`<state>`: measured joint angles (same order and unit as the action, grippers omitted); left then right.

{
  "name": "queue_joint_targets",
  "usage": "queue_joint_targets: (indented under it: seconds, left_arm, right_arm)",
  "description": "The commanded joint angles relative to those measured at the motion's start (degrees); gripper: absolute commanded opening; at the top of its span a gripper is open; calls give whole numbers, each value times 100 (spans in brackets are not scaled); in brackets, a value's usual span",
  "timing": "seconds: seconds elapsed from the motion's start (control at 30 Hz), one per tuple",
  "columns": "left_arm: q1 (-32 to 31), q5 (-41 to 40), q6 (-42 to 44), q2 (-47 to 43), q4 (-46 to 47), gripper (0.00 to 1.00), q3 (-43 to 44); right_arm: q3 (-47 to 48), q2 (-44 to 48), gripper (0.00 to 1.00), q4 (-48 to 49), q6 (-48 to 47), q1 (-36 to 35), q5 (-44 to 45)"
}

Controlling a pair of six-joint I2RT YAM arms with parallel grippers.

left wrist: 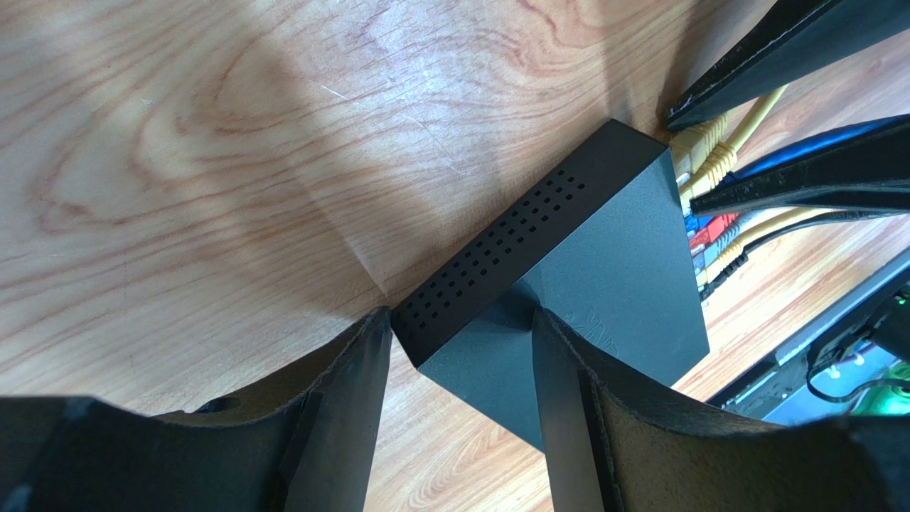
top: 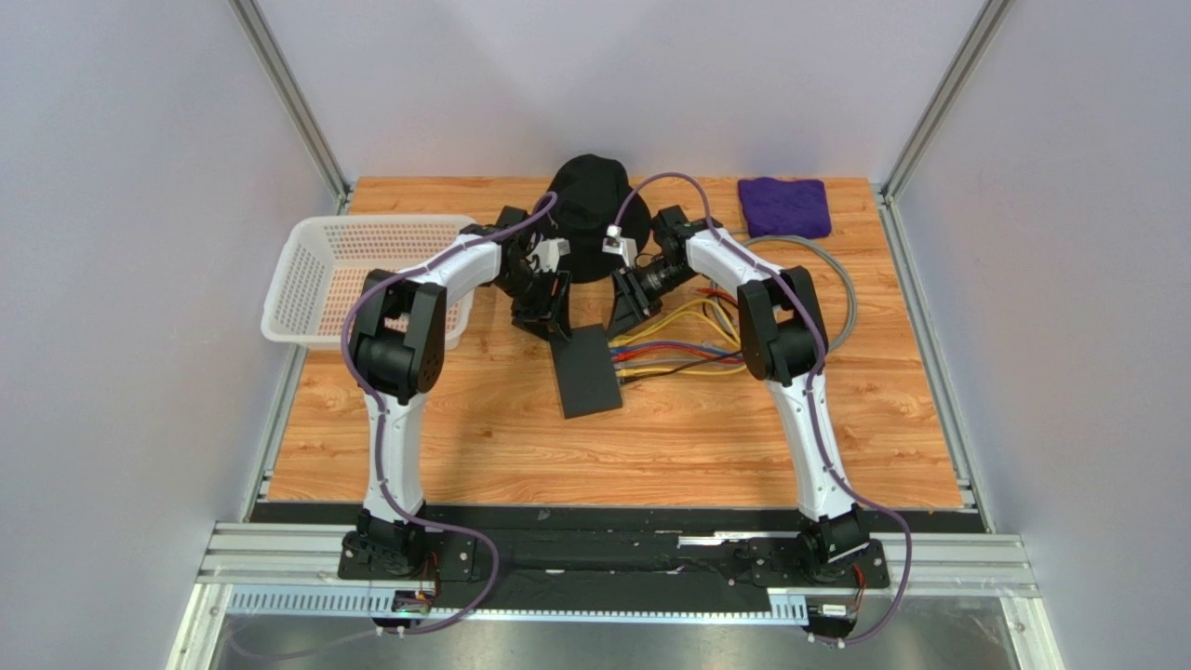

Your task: Pull the plug from the switch port

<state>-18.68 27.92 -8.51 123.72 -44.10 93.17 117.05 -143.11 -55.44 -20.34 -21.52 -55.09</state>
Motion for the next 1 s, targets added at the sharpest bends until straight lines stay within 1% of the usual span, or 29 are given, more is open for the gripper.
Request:
queue_joint_targets:
  seconds: [0.0, 0.1, 0.2, 0.4, 0.53, 0.8, 0.9, 0.93, 0.97]
  left_arm:
    - [-66, -419, 219, 302, -11, 60, 35]
    - [-75, -437, 227, 293, -11, 61, 35]
    - [-66, -437, 236, 284, -3, 61, 35]
    - [-66, -419, 227, 284, 15, 61, 18]
    - [-83, -419, 236, 284, 6, 61, 26]
    - [-92, -437, 245, 293, 24, 61, 35]
    - [-92, -428, 254, 302, 15, 61, 44]
    - [-101, -428, 254, 293, 15, 62, 44]
    - [-101, -419, 262, 284, 15, 61, 44]
  right_arm:
    - [-69, -261, 45, 103, -93, -151, 806]
    - [-60, -288, 45, 103, -76, -195, 955]
    - [-60, -305, 44, 139, 3, -221, 1096]
    - [-69, -288, 41, 148, 4, -230, 1097]
    - [-86, -288, 37, 156, 4, -230, 1115]
    - [-95, -270, 36, 156, -23, -256, 1141]
    - [-95, -279, 27, 104, -93, -309, 1237]
    - [-95, -270, 18, 77, -119, -335, 1255]
    - [-43, -288, 14, -27, -146, -335, 1290]
